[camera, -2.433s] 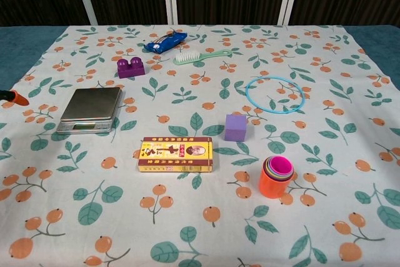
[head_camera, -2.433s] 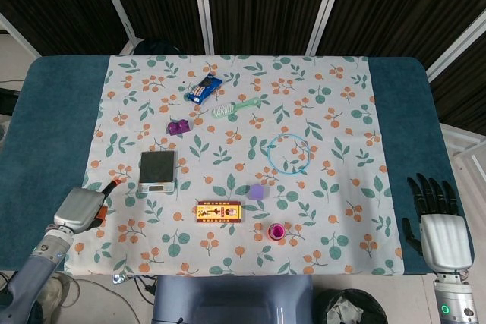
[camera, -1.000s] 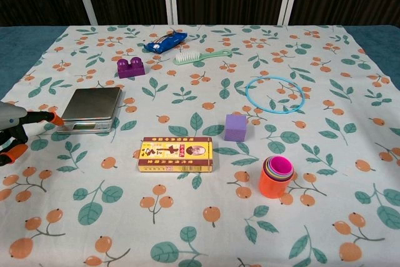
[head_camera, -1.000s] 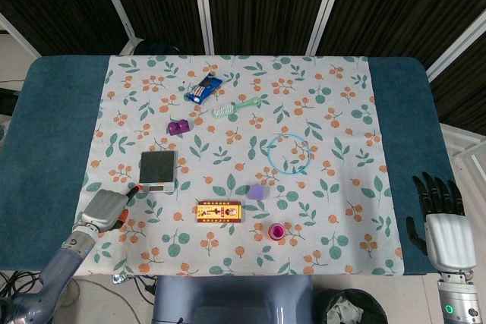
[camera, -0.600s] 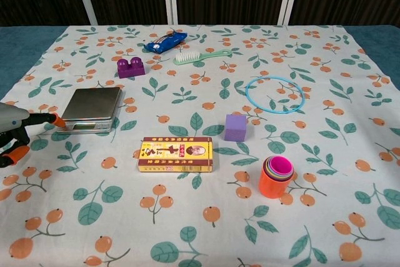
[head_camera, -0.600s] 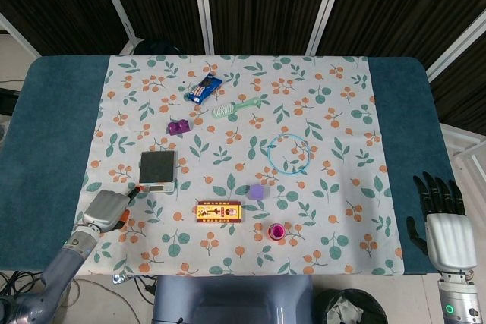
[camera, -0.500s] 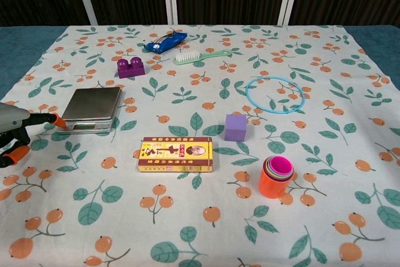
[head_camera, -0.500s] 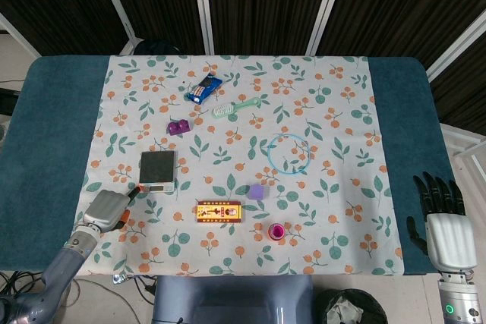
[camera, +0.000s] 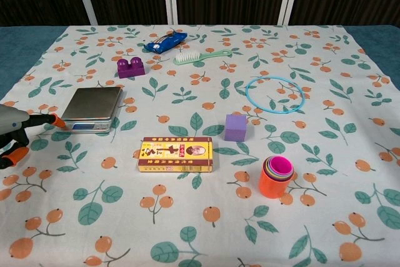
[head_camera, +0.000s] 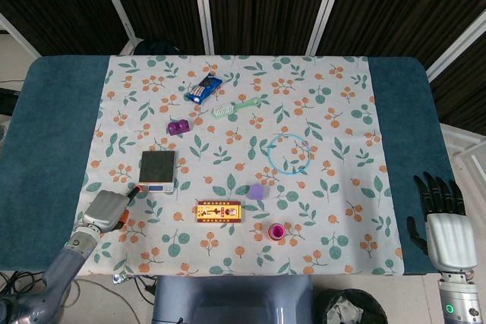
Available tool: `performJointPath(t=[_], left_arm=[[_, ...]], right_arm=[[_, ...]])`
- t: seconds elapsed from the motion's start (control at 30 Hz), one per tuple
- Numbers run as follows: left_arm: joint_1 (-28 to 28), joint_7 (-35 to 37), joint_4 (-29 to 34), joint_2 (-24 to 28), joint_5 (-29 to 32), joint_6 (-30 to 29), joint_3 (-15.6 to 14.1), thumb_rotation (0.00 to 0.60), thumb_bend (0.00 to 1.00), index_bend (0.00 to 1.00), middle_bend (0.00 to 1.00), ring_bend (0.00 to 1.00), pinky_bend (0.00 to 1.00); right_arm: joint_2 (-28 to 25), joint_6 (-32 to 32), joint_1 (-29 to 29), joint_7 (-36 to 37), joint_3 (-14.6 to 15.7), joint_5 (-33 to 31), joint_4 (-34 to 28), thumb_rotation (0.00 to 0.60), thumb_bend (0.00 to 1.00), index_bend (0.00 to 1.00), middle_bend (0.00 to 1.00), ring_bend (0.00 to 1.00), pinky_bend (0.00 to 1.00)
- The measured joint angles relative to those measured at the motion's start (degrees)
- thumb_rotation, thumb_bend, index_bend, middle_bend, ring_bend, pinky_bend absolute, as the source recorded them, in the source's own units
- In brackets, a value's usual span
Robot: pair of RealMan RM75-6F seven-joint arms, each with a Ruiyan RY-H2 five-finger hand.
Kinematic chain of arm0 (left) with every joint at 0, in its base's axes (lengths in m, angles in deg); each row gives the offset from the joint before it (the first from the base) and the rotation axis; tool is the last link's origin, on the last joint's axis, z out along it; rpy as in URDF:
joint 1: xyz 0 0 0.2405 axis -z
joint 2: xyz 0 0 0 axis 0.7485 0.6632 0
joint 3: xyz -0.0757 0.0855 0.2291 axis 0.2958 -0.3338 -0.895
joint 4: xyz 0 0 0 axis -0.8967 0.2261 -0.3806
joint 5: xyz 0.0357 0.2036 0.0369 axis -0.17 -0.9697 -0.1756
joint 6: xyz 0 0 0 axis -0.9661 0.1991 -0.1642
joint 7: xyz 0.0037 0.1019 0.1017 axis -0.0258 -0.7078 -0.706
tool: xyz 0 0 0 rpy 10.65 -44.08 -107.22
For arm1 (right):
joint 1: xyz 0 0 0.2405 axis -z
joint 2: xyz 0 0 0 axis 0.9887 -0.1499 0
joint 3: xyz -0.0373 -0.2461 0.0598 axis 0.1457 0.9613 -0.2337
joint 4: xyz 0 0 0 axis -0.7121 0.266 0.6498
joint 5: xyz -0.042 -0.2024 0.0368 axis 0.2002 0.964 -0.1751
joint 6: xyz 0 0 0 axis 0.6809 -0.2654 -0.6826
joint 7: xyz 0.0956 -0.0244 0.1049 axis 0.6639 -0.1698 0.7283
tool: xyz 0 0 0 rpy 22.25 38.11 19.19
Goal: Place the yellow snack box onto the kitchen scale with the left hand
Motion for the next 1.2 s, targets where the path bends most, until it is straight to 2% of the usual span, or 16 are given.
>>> performJointPath(t=[0.2, 0.4, 0.47, 0.5, 0.57, 0.63, 0.7, 0.8, 0.9, 1.2], left_arm=[[-0.42, 0.82, 1.65, 0.73, -2.77, -2.77, 0.36, 0.600, 0.58, 0.13, 0.69, 0.73, 0.75], [-1.60, 0.80, 5.93, 2.38, -7.39, -8.99, 1.15, 0.600, 0.53, 0.13, 0.62, 0.69, 0.72], [-2.05, 0.61, 7.87, 3.04, -9.36, -10.92, 1.35, 0.600, 0.46, 0.13, 0.57, 0.63, 0.69], [-2.19, 0.47, 8.64, 3.30, -10.09, -11.45, 1.41, 0.600, 0.40, 0.13, 0.52, 0.58, 0.66], [-2.32, 0.18, 10.07, 3.73, -11.53, -11.96, 1.46, 0.600, 0.28, 0.12, 0.42, 0.47, 0.58], [-2.07, -0.06, 11.45, 3.99, -12.61, -11.69, 1.49, 0.600, 0.16, 0.11, 0.33, 0.35, 0.47], [-1.59, -0.35, 12.45, 4.02, -12.89, -11.08, 1.69, 0.600, 0.10, 0.09, 0.27, 0.27, 0.39], [-0.92, -1.22, 13.09, 3.18, -12.78, -10.74, 2.45, 0.600, 0.07, 0.08, 0.21, 0.19, 0.30], [-0.17, -3.36, 13.60, 1.46, -11.25, -10.70, 3.54, 0.600, 0.05, 0.08, 0.19, 0.15, 0.24], [3.46, -15.67, 15.49, -5.88, -2.16, -11.30, 6.34, 0.600, 0.03, 0.08, 0.20, 0.15, 0.23]], right_arm=[[0.05, 0.00, -0.02, -0.03, -0.01, 0.00, 0.00, 0.600, 0.51, 0.03, 0.07, 0.06, 0.01], [0.06, 0.02, -0.05, 0.01, -0.03, 0.00, -0.01, 0.600, 0.51, 0.03, 0.07, 0.06, 0.01], [0.05, -0.06, -0.01, 0.04, -0.03, 0.02, -0.04, 0.600, 0.51, 0.03, 0.07, 0.06, 0.01], [0.03, -0.08, 0.00, 0.05, -0.02, 0.04, -0.06, 0.600, 0.51, 0.03, 0.07, 0.06, 0.01], [-0.01, -0.12, 0.03, 0.06, 0.00, 0.07, -0.12, 0.600, 0.51, 0.03, 0.07, 0.06, 0.01], [-0.02, -0.13, 0.04, 0.06, -0.01, 0.05, -0.14, 0.600, 0.51, 0.03, 0.07, 0.06, 0.01], [-0.02, -0.09, 0.03, 0.06, -0.02, -0.02, -0.14, 0.600, 0.51, 0.03, 0.07, 0.06, 0.01], [0.01, 0.03, 0.00, 0.08, -0.05, -0.18, -0.08, 0.600, 0.51, 0.03, 0.07, 0.06, 0.01], [0.02, 0.08, -0.02, 0.07, -0.08, -0.26, -0.03, 0.600, 0.51, 0.03, 0.07, 0.06, 0.01], [-0.06, 0.09, -0.02, 0.22, -0.20, -0.53, 0.06, 0.600, 0.51, 0.03, 0.07, 0.06, 0.01]])
